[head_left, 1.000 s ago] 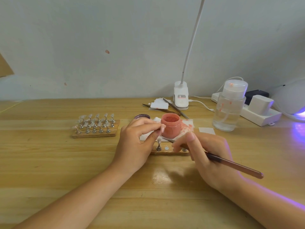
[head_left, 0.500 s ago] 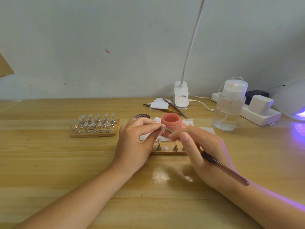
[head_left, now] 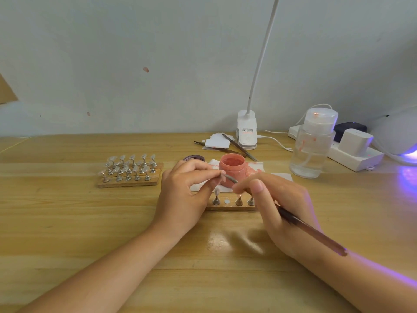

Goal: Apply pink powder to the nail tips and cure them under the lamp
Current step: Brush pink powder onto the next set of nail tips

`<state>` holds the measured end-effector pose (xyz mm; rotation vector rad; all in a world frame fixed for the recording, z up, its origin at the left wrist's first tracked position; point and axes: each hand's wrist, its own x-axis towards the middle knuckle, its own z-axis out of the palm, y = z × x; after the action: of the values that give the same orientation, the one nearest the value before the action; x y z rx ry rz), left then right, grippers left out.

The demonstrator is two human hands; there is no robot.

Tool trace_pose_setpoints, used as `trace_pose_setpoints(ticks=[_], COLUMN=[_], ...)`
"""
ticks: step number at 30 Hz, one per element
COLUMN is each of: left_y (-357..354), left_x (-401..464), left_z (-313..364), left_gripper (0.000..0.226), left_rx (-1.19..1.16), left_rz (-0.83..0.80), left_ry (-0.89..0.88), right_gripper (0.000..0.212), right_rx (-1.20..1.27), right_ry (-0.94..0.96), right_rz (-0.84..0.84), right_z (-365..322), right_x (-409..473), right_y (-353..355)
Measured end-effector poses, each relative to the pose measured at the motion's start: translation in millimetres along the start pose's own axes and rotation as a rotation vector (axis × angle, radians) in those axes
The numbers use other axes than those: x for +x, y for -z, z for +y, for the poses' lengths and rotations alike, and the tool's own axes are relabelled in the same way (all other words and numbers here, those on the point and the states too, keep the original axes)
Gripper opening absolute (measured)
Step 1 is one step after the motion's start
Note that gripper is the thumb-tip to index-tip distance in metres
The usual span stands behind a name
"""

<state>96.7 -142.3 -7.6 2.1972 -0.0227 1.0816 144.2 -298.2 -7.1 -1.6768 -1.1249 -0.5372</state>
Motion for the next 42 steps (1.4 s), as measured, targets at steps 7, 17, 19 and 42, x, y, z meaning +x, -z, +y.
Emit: trace_pose_setpoints(ticks=[7, 17, 19, 42], left_y=[0.4, 0.9, 1.9, 7.6], left_x=[-0.2, 1.6, 2.0, 0.4], left_z=[0.1, -0.9, -0.3, 9.5], left_gripper=[0.014, 0.014, 0.016, 0.022], left_rx=[-0.007, -0.050, -0.085, -0.188], left_rz=[0.001, 0.024, 0.021, -0.226], left_ry=[0.009, 0.039, 0.031, -0.017], right_gripper=[0.057, 0.058, 0.046, 0.019], right_rx=[0.041, 0.110, 0.119, -0.080], right_ry=[-0.006, -0.068, -0.095, 0.004], right_rz=[0.004, -0.028, 0.017, -0.007], right_z=[3.6, 5.3, 4.0, 5.3], right_x=[-1.4, -2.0, -0.9, 7.8], right_y=[1.3, 1.2, 1.9, -4.9])
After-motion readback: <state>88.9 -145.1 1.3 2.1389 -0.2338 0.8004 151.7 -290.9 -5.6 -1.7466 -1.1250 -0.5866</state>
